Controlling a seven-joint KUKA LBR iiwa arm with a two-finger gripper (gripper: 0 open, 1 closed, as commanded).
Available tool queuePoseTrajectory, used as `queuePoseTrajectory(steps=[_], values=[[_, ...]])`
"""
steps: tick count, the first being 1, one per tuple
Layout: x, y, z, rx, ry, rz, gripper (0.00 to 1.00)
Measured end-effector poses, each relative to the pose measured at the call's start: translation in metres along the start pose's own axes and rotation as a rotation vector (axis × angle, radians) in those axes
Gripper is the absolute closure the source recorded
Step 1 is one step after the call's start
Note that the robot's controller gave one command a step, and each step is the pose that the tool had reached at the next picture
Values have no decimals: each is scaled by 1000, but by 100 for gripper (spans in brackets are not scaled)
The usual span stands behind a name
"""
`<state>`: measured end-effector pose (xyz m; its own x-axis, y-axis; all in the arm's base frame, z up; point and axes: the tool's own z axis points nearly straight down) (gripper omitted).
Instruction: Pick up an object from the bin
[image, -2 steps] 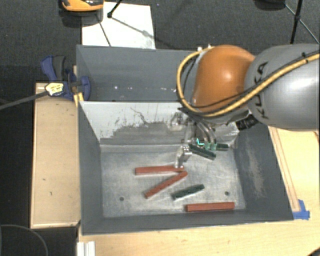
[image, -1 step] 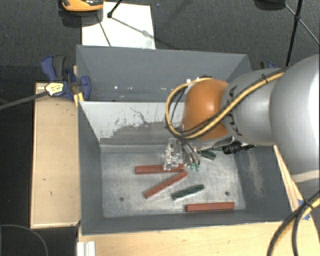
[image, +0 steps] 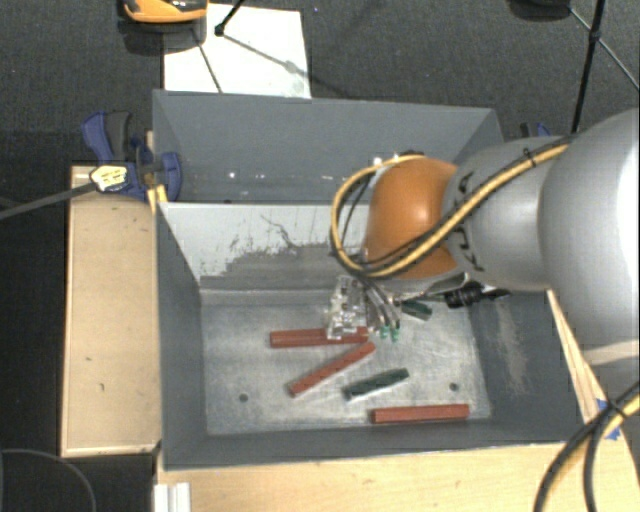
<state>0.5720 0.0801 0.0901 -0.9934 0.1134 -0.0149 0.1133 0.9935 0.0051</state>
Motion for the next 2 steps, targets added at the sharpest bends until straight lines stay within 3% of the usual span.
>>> queuePoseTrajectory(steps=[1, 2], values=[[1, 2, -45, 5, 18, -16, 100], [-1, 3, -65, 4, 13, -46, 0]])
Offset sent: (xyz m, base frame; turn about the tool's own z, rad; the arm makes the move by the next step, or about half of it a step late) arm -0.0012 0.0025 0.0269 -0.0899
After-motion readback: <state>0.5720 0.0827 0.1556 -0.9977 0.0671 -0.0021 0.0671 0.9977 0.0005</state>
